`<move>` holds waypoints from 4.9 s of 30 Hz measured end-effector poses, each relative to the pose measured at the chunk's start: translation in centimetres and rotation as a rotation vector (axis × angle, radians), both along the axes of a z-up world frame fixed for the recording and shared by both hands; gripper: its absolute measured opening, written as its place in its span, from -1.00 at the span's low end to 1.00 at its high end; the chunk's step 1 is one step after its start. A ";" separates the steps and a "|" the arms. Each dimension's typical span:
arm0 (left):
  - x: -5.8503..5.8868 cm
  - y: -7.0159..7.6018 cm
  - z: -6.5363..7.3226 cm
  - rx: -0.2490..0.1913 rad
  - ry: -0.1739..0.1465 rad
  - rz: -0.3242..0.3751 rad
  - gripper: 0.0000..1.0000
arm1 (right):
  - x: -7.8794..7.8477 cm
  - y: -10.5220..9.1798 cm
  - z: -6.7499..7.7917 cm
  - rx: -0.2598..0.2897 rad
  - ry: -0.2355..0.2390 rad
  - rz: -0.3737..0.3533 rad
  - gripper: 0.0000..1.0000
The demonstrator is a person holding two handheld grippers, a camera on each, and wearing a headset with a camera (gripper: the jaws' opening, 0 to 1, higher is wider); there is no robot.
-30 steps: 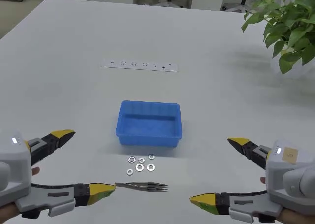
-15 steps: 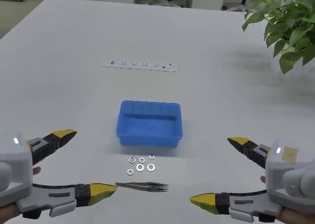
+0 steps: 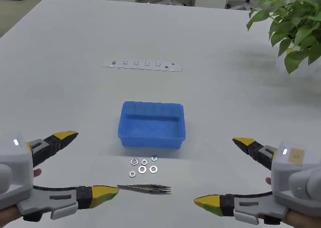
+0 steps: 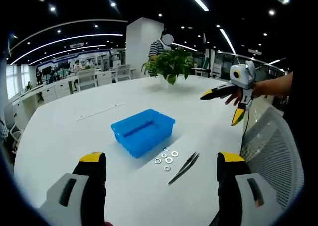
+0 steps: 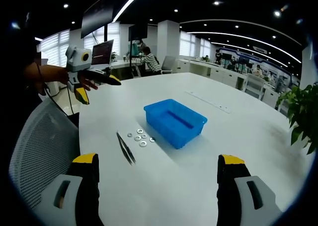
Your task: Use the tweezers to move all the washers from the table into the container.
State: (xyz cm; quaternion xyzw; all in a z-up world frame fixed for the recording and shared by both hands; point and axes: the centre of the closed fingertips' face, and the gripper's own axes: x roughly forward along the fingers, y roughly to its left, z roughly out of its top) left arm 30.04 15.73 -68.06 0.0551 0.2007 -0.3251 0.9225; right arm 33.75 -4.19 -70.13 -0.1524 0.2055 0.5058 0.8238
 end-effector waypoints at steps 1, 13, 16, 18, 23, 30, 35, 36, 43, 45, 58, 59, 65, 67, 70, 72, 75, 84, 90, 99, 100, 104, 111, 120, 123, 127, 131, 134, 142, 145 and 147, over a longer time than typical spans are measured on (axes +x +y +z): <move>0.0 0.0 0.0 0.000 0.000 -0.001 0.97 | 0.0 0.0 0.0 -0.002 -0.001 0.000 1.00; -0.1 0.1 -0.1 0.006 0.002 -0.005 0.97 | 0.1 0.0 0.0 -0.003 -0.001 0.001 1.00; -0.1 0.1 -0.1 0.008 0.004 -0.008 0.96 | 0.1 0.0 0.0 -0.003 -0.001 0.001 1.00; -0.1 0.0 -0.2 0.008 0.005 -0.011 0.96 | 0.0 0.0 0.0 -0.004 0.000 0.001 1.00; -0.1 -0.1 -0.2 0.010 0.004 -0.015 0.95 | 0.1 -0.1 0.1 -0.005 -0.003 -0.001 1.00; -0.1 -0.1 -0.3 0.015 0.008 -0.020 0.95 | 0.2 -0.2 0.1 -0.004 -0.004 -0.004 1.00; -0.1 -0.1 -0.4 0.018 0.010 -0.026 0.93 | 0.2 -0.2 0.1 -0.006 -0.003 -0.003 1.00; -0.1 -0.1 -0.5 0.022 0.012 -0.029 0.93 | 0.2 -0.2 0.1 -0.007 -0.003 -0.002 1.00; 0.1 -0.1 -0.5 0.037 0.016 -0.050 0.89 | 0.3 -0.1 0.1 -0.041 -0.010 0.033 0.98; 0.0 -0.2 -0.7 0.050 0.023 -0.069 0.84 | 0.3 0.1 0.0 -0.049 -0.009 0.053 0.94; -0.2 -0.8 -2.0 0.104 0.077 -0.174 0.47 | 0.9 1.2 -0.2 -0.100 -0.021 0.167 0.75; -0.2 -0.8 -2.0 0.107 0.079 -0.180 0.46 | 0.9 1.3 -0.2 -0.104 -0.019 0.176 0.74; -0.3 -1.0 -2.9 0.136 0.109 -0.226 0.33 | 0.4 2.0 -1.1 -0.159 -0.017 0.262 0.63; -0.4 -1.0 -3.3 0.151 0.123 -0.239 0.31 | 0.3 2.2 -1.3 -0.174 -0.021 0.292 0.57; -0.5 -1.1 -3.8 0.172 0.138 -0.264 0.23 | 0.2 2.7 -1.4 -0.180 -0.021 0.320 0.51; -0.5 -1.1 -4.1 0.179 0.149 -0.273 0.22 | 0.1 3.0 -1.6 -0.189 -0.019 0.342 0.47; -0.6 -1.1 -4.5 0.198 0.161 -0.294 0.18 | 0.0 3.5 -2.1 -0.207 -0.018 0.376 0.43; -0.6 -1.7 -5.7 0.242 0.178 -0.357 0.00 | -1.1 4.8 -3.6 -0.247 -0.010 0.487 0.19; -0.4 -2.0 -6.6 0.279 0.187 -0.403 -0.14 | -1.7 5.8 -4.3 -0.268 -0.013 0.556 0.03; -0.5 -2.9 -7.7 0.330 0.206 -0.466 -0.30 | -2.6 7.0 -5.8 -0.307 -0.029 0.645 -0.11; -0.6 -2.9 -8.1 0.345 0.210 -0.479 -0.32 | -2.8 7.1 -6.0 -0.313 -0.032 0.655 -0.13; -0.7 -3.1 -8.7 0.370 0.216 -0.510 -0.35 | -3.1 7.4 -6.7 -0.335 -0.036 0.686 -0.24; -0.8 -3.4 -9.8 0.409 0.233 -0.559 -0.48 | -3.3 8.3 -8.0 -0.356 -0.029 0.713 -0.39; -0.7 -3.4 -11.3 0.456 0.255 -0.607 -0.64 | -3.4 9.3 -9.0 -0.359 0.006 0.710 -0.54; -0.7 -3.4 -11.7 0.469 0.259 -0.619 -0.69 | -3.4 9.4 -9.4 -0.369 0.025 0.704 -0.62; -0.5 -3.6 -12.0 0.483 0.264 -0.630 -0.73 | -3.2 9.7 -9.7 -0.359 0.047 0.680 -0.64; -0.5 -3.7 -12.3 0.492 0.270 -0.643 -0.77 | -3.3 9.7 -9.9 -0.363 0.056 0.678 -0.70; -0.3 -3.7 -12.3 0.486 0.267 -0.641 -0.81 | -3.3 9.7 -10.2 -0.376 0.056 0.686 -0.72; -0.1 -3.7 -12.3 0.500 0.250 -0.661 -0.87 | -3.3 9.6 -10.4 -0.382 0.058 0.681 -0.74; -0.4 -3.8 -12.3 0.509 0.243 -0.680 -0.87 | -3.3 9.6 -10.4 -0.380 0.060 0.677 -0.74; -0.4 -3.8 -12.3 0.515 0.238 -0.685 -0.88 | -3.3 9.6 -10.4 -0.380 0.061 0.673 -0.74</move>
